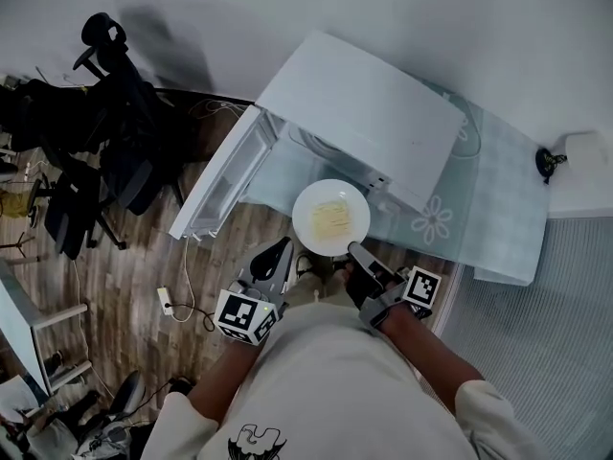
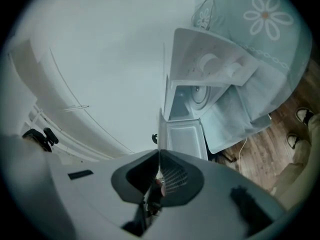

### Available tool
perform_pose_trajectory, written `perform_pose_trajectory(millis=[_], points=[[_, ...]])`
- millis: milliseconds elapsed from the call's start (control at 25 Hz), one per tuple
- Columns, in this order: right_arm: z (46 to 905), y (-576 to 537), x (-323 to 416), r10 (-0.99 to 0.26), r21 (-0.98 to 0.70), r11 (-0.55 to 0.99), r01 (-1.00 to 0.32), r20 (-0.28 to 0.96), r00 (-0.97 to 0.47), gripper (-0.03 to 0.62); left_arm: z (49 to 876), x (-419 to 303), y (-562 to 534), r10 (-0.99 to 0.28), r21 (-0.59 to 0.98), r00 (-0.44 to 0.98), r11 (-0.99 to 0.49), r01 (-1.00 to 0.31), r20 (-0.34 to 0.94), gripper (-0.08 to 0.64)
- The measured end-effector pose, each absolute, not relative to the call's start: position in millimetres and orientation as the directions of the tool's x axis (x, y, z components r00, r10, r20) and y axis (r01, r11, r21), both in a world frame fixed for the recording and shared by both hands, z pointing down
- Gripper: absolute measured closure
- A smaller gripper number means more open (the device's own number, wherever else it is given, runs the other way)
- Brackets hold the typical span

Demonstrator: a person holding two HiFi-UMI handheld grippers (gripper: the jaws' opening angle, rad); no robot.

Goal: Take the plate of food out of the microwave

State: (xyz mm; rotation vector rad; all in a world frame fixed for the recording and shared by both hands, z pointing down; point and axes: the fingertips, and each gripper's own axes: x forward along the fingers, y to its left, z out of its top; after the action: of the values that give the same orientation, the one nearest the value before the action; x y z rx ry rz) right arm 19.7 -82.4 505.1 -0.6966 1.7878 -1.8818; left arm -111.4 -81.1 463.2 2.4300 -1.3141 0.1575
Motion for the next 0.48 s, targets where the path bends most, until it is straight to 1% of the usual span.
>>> perform_pose_trajectory(millis=[320,480], points=[[495.5,-91.9,15.9,-0.628,-1.000,-0.020,-0.012,0.021,-0.778,0.572,456.7,-107.9,-83.8,-0.799,0.251,0.543,-0.487,-0.836,0.260,0.557],[496.3,-90.8,13.1,-0.612,-0.999,-0.032,-0.011,0.028,-0.791,0.572,456.7,-107.9,-82.9,-0.801,0.243,0.538,-0.484,-0.841,0.265,0.557]])
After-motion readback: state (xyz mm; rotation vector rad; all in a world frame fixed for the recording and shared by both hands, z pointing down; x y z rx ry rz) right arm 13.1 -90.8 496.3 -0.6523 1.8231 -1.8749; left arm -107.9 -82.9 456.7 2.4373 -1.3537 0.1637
